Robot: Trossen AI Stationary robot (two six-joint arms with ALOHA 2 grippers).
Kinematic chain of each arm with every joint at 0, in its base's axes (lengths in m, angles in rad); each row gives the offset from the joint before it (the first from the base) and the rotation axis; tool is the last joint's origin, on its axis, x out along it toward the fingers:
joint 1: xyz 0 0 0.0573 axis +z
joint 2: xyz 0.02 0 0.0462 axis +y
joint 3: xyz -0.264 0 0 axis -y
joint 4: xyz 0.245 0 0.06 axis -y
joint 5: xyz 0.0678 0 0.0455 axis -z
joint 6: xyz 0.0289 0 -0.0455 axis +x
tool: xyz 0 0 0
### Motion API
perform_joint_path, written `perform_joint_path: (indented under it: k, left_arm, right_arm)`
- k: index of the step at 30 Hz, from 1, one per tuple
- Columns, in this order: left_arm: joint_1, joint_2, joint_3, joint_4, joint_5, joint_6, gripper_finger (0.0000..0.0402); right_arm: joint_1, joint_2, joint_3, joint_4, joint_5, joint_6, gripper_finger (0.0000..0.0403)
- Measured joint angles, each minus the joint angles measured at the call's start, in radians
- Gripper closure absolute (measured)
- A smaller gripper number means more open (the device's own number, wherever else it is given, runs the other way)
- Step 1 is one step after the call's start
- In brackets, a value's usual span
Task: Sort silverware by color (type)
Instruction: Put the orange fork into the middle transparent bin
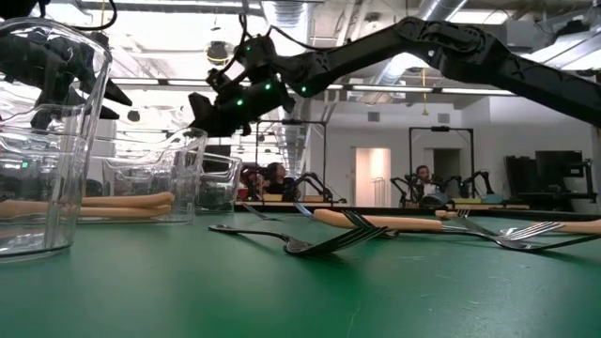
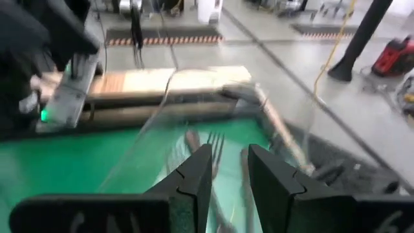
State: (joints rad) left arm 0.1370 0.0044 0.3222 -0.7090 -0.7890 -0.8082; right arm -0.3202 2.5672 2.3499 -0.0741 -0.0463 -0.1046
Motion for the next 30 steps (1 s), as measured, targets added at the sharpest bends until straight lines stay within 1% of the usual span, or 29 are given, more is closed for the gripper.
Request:
perform_joint_path:
  k: [3,8,11,15,20,25,30]
  left_arm:
    - [0.000,0.000,0.000,0.000,-0.006,0.000,0.0230]
    - [0.000,0.000,0.000,0.000,-0.012,0.003,0.0230]
    - [0.000,0.000,0.000,0.000,-0.012,0.003,0.0230]
    - [0.000,0.000,0.000,0.000,-0.012,0.002,0.0230]
    - [0.000,0.000,0.000,0.000,-0.012,0.002,0.0230]
    - [0.000,0.000,0.000,0.001,-0.012,0.001,0.0230]
    - [0.000,0.000,0.000,0.001,-0.012,-0.019,0.0230]
  right_arm:
    - [-0.005,-0.029,0.004,0.001,0.016,-0.001,0.0282]
    - [-0.025,-0.138,0.003,-0.051,0.021,-0.022,0.0282]
    - [-0.038,-0.210,0.003,-0.091,0.022,-0.064,0.0282]
    - [-0.057,-0.349,0.002,-0.200,0.022,-0.117,0.0282]
    - [-0.077,-0.554,0.004,-0.378,0.024,-0.207,0.0282]
    - [-0.092,-0.733,0.004,-0.543,0.094,-0.295,0.0282]
    - [-0.112,-0.880,0.004,-0.735,0.202,-0.286,0.0282]
